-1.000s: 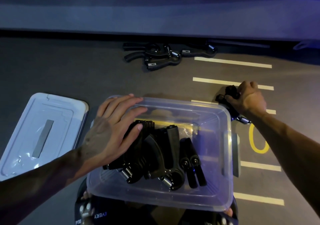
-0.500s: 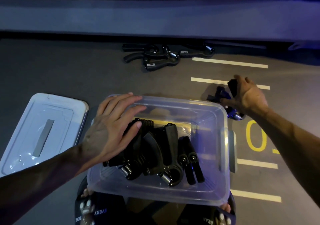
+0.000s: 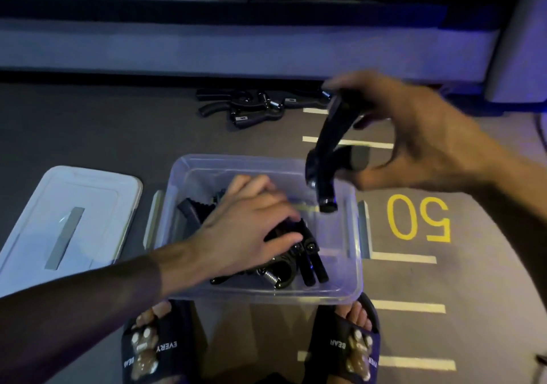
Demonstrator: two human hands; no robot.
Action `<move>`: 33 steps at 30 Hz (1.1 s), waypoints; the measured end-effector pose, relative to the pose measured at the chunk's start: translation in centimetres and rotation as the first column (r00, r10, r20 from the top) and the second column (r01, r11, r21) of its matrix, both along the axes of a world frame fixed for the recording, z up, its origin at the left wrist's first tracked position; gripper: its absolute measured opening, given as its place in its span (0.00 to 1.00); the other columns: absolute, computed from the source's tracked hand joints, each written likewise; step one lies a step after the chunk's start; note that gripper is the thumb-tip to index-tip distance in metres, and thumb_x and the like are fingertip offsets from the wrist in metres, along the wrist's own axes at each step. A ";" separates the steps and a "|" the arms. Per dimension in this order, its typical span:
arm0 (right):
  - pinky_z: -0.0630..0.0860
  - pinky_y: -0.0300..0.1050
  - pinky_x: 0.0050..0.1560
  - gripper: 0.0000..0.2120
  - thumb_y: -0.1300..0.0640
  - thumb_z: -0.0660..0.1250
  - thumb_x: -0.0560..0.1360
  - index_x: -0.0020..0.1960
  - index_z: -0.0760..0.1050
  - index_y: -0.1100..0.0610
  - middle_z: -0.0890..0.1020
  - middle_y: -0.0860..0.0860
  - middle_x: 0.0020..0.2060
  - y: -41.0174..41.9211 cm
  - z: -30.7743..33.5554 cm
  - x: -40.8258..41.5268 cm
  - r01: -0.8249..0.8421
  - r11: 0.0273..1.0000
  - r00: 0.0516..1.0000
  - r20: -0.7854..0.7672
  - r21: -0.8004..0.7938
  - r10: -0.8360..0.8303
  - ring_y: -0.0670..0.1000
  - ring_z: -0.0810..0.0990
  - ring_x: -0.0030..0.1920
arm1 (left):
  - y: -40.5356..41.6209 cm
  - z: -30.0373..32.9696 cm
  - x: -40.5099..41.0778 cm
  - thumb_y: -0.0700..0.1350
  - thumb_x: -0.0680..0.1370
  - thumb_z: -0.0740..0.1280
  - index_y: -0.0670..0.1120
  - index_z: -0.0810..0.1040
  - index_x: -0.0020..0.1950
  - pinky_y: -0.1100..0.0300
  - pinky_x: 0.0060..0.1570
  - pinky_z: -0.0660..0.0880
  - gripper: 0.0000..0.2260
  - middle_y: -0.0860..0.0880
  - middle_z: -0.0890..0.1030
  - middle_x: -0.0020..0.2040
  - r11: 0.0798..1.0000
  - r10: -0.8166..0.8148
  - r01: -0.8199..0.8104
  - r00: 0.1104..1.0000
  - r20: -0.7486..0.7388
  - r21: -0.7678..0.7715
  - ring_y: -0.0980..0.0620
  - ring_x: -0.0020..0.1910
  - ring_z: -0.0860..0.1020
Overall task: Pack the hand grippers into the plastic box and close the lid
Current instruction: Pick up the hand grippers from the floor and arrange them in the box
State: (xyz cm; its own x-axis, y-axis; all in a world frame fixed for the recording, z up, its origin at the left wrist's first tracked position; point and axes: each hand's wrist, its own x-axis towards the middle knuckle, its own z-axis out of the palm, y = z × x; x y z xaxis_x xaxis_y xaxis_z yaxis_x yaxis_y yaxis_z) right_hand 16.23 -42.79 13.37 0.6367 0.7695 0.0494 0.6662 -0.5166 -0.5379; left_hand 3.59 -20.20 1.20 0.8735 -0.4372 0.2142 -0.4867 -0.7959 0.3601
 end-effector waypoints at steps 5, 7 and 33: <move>0.76 0.49 0.56 0.41 0.50 0.80 0.60 0.69 0.65 0.52 0.77 0.50 0.58 1.0 -4.0 -2.4 -0.192 0.922 0.981 -0.077 -0.336 0.176 0.52 0.78 0.55 | -2.4 -0.8 -0.1 0.71 0.70 0.60 0.52 0.83 0.51 0.53 0.47 0.63 0.26 0.56 0.82 0.45 0.985 -0.026 0.050 0.990 -0.142 0.168 0.50 0.50 0.72; 0.77 0.52 0.53 0.41 0.49 0.79 0.61 0.68 0.63 0.49 0.74 0.48 0.60 1.2 -6.1 -2.9 -0.196 0.873 0.980 -0.070 -0.447 0.185 0.54 0.78 0.55 | -3.0 -1.1 0.0 0.73 0.70 0.59 0.51 0.83 0.51 0.53 0.49 0.61 0.29 0.56 0.82 0.45 0.957 -0.023 0.078 0.980 -0.195 0.280 0.49 0.52 0.72; 0.77 0.48 0.48 0.14 0.49 0.73 0.70 0.52 0.74 0.47 0.81 0.47 0.47 1.3 -9.6 -1.9 -0.286 0.773 0.954 -0.241 -0.566 0.176 0.52 0.79 0.48 | -4.4 -3.0 3.9 0.61 0.81 0.60 0.46 0.81 0.56 0.53 0.51 0.56 0.20 0.50 0.82 0.49 0.905 -0.189 0.269 0.948 -0.257 0.330 0.46 0.57 0.66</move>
